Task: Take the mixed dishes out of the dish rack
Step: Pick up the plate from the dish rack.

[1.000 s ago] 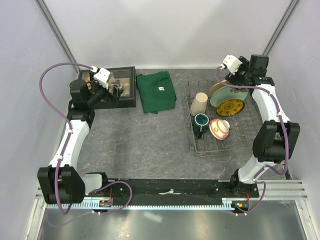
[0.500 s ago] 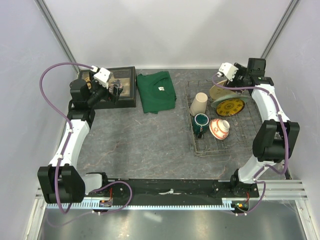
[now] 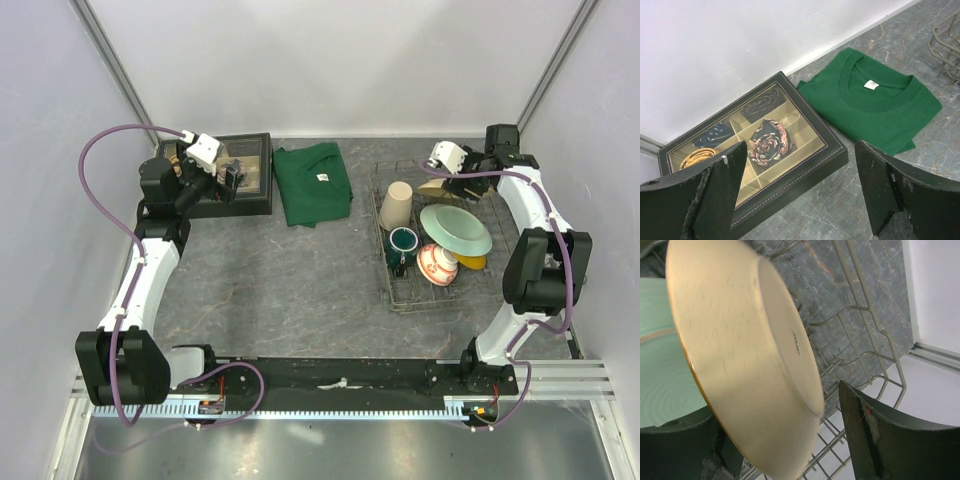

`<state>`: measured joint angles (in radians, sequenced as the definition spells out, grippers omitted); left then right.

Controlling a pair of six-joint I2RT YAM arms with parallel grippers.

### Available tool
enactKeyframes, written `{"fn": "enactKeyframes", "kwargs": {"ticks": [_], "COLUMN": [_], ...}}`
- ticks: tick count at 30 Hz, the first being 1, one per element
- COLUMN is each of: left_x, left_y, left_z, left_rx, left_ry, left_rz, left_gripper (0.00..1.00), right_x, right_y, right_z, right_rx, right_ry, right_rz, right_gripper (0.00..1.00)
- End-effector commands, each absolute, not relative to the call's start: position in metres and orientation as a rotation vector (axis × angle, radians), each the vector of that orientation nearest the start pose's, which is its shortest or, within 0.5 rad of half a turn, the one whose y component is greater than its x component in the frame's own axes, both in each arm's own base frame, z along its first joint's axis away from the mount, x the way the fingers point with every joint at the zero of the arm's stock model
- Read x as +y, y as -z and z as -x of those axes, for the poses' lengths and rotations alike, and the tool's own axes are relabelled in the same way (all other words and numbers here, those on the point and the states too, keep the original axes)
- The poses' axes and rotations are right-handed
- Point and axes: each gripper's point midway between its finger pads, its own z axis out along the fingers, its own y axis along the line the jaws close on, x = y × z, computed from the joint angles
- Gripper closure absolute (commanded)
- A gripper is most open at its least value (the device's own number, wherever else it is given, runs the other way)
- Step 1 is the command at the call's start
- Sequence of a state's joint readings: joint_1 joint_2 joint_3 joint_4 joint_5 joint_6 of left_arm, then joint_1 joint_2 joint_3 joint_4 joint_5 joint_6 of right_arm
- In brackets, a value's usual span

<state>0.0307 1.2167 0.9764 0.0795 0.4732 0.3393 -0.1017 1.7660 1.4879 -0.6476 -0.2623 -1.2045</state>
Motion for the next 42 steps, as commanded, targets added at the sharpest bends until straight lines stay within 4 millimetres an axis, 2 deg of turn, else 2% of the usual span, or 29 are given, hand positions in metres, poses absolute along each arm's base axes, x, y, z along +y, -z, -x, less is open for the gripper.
{"fn": "enactKeyframes", "kwargs": {"ticks": [1, 7, 11, 15, 18, 27, 38, 42], "left_x": [-0.051, -0.052, -0.051, -0.052, -0.051, -0.05, -0.05, -0.05], "left_y": [-0.308, -0.31, -0.309, -0.309, -0.309, -0.312, -0.313, -0.311], "left_z": [-0.416, -0.416, -0.416, -0.417, -0.417, -0.417, -0.415, -0.414], "left_rx": [1.532, 1.526, 1.529, 1.528, 1.526, 1.516, 1.507, 1.51], "left_ry": [0.072, 0.073, 0.074, 0.076, 0.075, 0.062, 0.057, 0.062], "left_rz": [-0.616, -0.616, -0.612, -0.61, -0.607, -0.604, -0.601, -0.599], "left_gripper": [0.05, 0.05, 0.05, 0.05, 0.05, 0.05, 0.05, 0.05], "right_x": [-0.033, -0.036, -0.037, -0.037, -0.037, -0.045, -0.045, -0.044], "right_y": [-0.161, -0.154, -0.153, -0.149, -0.153, -0.177, -0.207, -0.228], "right_z": [-0.47, -0.474, -0.478, -0.478, -0.477, -0.476, -0.481, -0.485], "right_rx": [1.997, 2.016, 2.016, 2.024, 2.014, 1.985, 1.905, 1.868], "right_ry": [0.229, 0.244, 0.255, 0.247, 0.261, 0.352, 0.414, 0.432], "right_rz": [1.377, 1.347, 1.32, 1.302, 1.293, 1.282, 1.309, 1.298], "right_gripper": [0.25, 0.27, 0.33, 0.54, 0.66, 0.99, 1.0, 1.0]}}
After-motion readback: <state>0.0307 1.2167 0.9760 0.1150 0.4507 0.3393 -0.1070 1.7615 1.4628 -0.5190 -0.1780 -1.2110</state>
